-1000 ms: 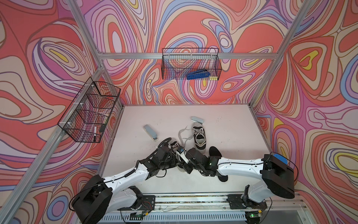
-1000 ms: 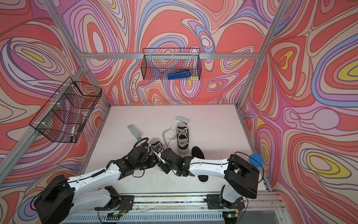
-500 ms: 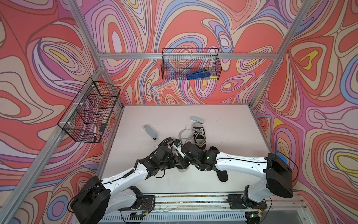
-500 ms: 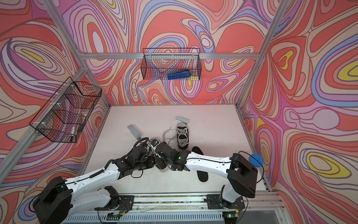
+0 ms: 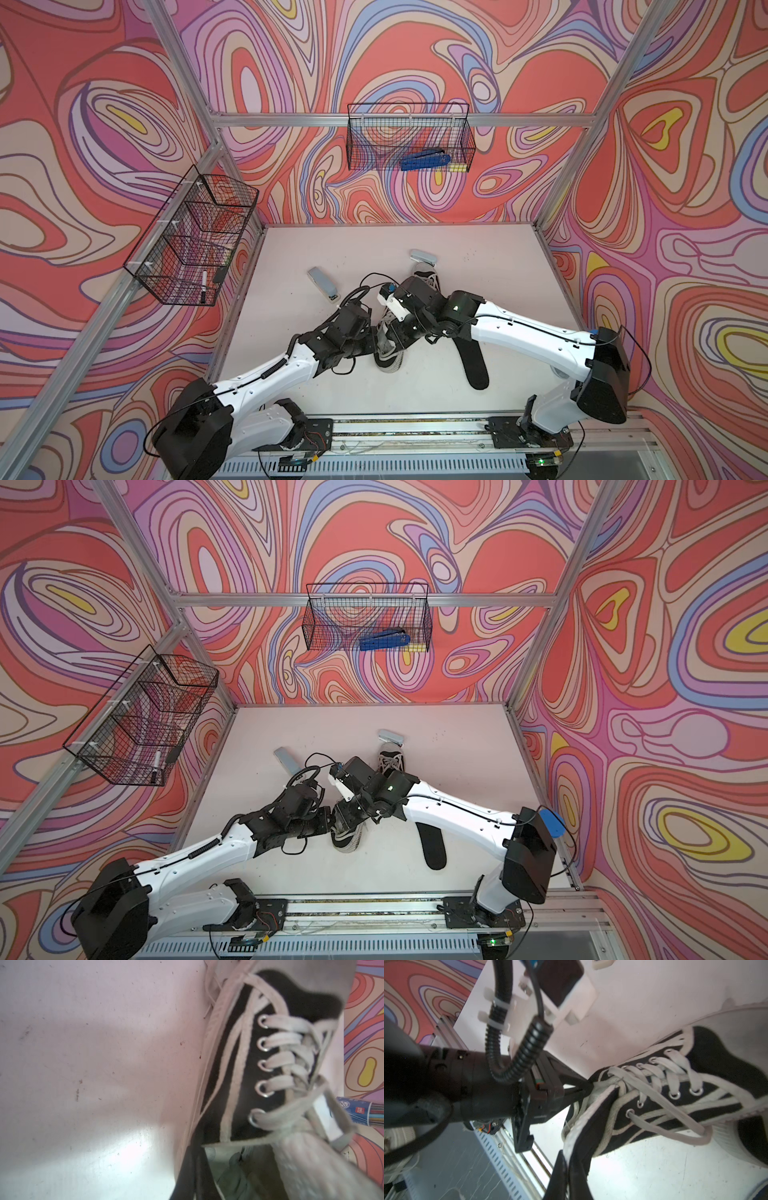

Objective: Remove the insole from the shoe
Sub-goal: Remove the insole from the shoe, then place the shoe at the center of the board.

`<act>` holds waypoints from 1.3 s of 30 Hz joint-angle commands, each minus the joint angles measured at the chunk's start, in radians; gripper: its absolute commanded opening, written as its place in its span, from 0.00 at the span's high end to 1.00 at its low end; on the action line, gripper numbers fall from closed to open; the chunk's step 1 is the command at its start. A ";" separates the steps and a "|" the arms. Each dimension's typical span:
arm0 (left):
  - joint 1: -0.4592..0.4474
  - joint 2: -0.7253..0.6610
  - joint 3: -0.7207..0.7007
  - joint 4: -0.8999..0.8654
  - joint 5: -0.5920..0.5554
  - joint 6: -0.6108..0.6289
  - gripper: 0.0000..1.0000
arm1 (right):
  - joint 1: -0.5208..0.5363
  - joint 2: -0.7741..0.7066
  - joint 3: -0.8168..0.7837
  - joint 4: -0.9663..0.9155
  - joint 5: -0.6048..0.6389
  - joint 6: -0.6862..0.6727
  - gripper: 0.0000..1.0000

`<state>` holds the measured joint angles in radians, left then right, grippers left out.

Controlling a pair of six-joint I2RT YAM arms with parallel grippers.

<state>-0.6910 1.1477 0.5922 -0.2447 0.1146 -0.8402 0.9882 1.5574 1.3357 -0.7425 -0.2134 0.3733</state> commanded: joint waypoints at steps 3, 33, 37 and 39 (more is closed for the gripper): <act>0.027 -0.004 0.036 -0.112 -0.059 -0.085 1.00 | 0.002 -0.022 0.001 -0.028 -0.232 -0.016 1.00; 0.034 -0.052 0.010 -0.131 -0.223 -0.352 1.00 | 0.054 -0.166 -0.015 -0.038 -0.381 -0.162 1.00; 0.040 0.008 0.037 -0.067 -0.214 -0.338 1.00 | 0.039 -0.285 0.022 -0.133 0.134 -0.184 1.00; 0.046 0.054 0.063 -0.029 -0.200 -0.333 1.00 | 0.035 -0.339 0.016 -0.146 0.300 -0.189 1.00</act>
<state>-0.6609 1.1553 0.6140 -0.3576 -0.0463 -1.1645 1.0313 1.3029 1.3140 -0.8368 -0.2707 0.2298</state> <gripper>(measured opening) 0.047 0.056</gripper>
